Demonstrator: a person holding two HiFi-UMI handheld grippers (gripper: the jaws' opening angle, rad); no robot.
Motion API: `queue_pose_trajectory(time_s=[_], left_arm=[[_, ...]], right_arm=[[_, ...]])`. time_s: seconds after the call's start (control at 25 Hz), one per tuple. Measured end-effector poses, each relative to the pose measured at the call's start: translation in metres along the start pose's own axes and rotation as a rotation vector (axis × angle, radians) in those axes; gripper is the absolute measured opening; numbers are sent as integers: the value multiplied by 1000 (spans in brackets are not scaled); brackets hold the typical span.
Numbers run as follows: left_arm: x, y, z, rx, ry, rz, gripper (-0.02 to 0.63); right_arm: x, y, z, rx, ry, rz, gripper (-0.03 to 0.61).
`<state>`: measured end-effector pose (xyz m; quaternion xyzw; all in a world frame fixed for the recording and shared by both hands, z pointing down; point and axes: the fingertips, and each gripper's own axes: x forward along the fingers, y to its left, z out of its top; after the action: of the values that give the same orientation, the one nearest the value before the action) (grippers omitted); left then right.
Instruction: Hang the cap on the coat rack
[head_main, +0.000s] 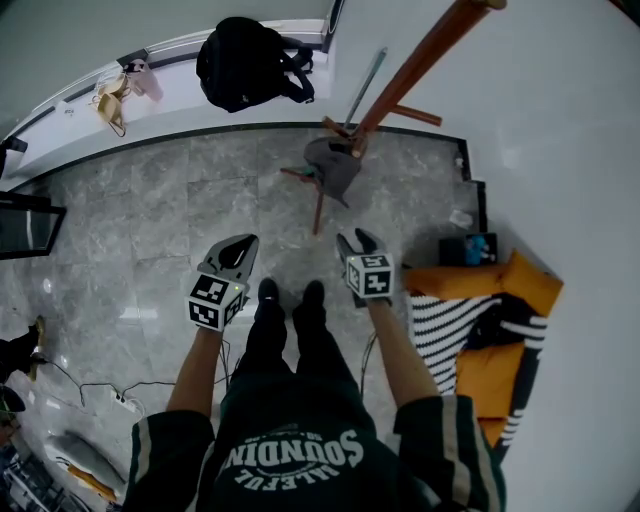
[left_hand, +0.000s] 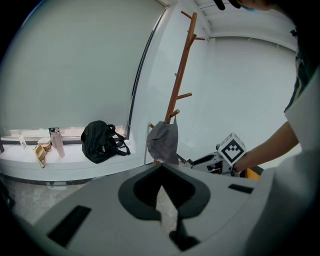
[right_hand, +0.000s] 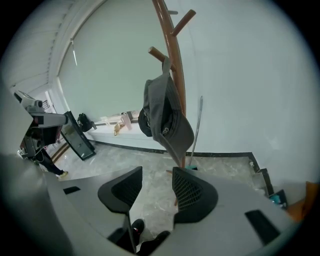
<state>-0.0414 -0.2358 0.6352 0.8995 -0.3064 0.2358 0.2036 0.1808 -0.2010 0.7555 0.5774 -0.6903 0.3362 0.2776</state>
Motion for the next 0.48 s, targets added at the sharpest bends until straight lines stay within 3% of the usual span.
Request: queue_pose_trajectory(time_s=[0.32,0.48], left_arm=[[0,-4,9,18,-7,-12,0],[1,-9,21,39,-27,-21,0]], right_arm=[[-13,25,23,-5,-58,58,168],[-29,37,41,-26,-107,85,74]])
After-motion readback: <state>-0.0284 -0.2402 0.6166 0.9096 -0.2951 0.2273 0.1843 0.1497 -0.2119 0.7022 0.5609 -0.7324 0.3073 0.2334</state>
